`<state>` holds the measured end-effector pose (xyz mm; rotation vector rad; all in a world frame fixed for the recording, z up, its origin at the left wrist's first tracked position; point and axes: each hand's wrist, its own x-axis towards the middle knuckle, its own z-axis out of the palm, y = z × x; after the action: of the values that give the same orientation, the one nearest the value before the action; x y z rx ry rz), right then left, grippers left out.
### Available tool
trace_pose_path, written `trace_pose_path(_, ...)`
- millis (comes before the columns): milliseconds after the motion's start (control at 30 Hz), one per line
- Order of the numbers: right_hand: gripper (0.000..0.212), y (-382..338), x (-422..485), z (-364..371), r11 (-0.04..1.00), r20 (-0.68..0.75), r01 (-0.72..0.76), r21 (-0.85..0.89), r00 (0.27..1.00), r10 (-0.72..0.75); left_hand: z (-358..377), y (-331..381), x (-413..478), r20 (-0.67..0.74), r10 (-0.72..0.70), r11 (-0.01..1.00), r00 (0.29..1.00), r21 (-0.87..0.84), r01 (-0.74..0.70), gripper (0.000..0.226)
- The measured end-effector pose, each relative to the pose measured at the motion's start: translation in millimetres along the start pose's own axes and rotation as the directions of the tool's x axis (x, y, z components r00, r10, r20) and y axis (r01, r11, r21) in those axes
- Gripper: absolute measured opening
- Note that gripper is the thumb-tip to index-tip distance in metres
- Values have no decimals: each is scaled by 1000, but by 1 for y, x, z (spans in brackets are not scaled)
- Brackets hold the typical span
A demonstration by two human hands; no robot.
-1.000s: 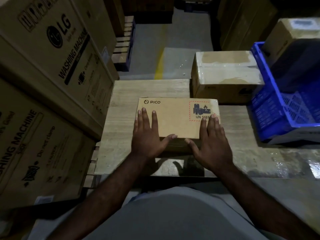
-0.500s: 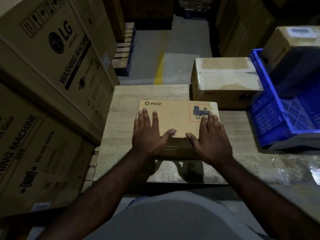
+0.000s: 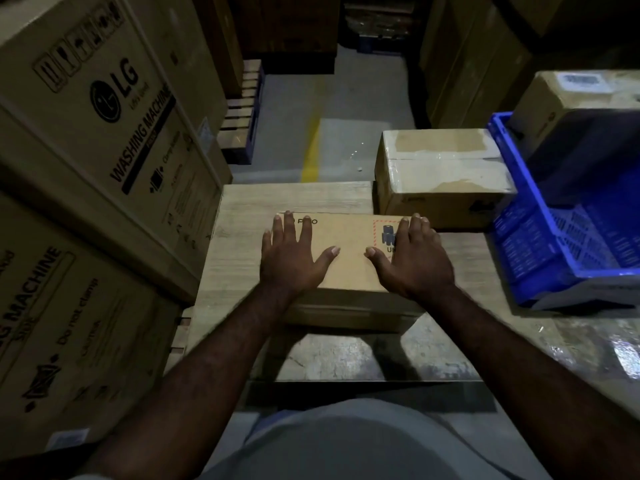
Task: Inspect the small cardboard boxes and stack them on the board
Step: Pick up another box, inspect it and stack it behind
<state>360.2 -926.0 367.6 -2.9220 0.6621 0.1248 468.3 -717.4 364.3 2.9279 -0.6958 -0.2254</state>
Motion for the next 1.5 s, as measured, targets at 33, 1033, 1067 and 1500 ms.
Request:
trace_pose_path(33,108,0,1,0,1000,4,0,-2,1000,0,-1,0,1,0,-2,1000,1000,-2,2,92)
trace_pose_path(1033,71,-17,-28,5,955,-100,-153,254,978,183,-14,-27,-44,-3,-404,683,915,-666,300,53)
trace_pose_path(1067,69,-13,-27,4,946,-110,-139,292,978,178,-21,-25,-47,-90,-377,716,922,-660,228,52)
trace_pose_path(1500,87,26,-10,15,519,-9,-46,853,995,102,-54,36,-55,-362,236,854,902,-366,-370,83)
